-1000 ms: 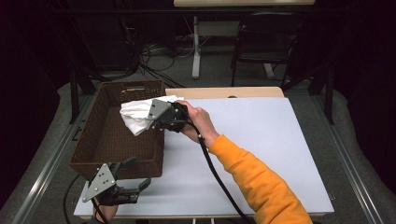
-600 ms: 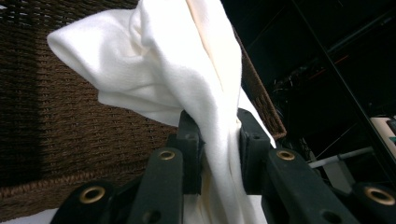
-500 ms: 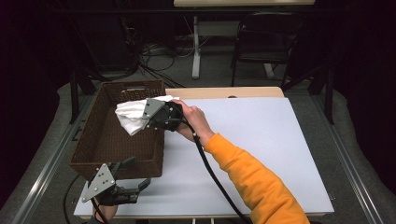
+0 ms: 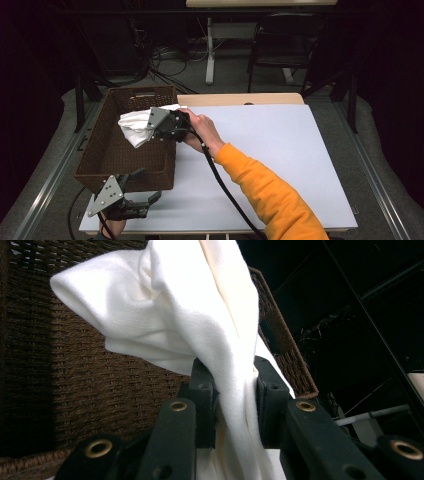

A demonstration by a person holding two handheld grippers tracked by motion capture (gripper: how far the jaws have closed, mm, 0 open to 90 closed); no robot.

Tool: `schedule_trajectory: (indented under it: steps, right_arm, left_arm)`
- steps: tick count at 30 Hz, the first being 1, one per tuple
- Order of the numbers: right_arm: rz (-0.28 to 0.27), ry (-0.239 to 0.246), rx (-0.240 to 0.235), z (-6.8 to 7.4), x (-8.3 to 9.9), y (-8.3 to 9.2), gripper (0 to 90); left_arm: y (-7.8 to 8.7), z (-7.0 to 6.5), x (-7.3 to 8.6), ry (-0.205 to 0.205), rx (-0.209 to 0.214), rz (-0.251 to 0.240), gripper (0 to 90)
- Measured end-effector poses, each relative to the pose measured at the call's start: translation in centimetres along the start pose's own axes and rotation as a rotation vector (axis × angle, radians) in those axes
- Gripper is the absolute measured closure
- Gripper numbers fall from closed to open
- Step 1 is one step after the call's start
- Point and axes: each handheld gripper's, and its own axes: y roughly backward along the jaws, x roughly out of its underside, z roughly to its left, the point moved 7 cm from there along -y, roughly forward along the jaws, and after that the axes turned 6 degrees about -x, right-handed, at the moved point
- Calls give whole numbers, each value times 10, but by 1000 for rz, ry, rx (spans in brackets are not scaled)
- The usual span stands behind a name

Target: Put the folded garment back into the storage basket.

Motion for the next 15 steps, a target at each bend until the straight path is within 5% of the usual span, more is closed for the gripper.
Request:
schedule_trajectory:
  steps: [15]
  right_arm:
    - [-17,-5,-14,2,-8,-7,749]
  left_arm:
    - [0,0,0,0,0,0,158]
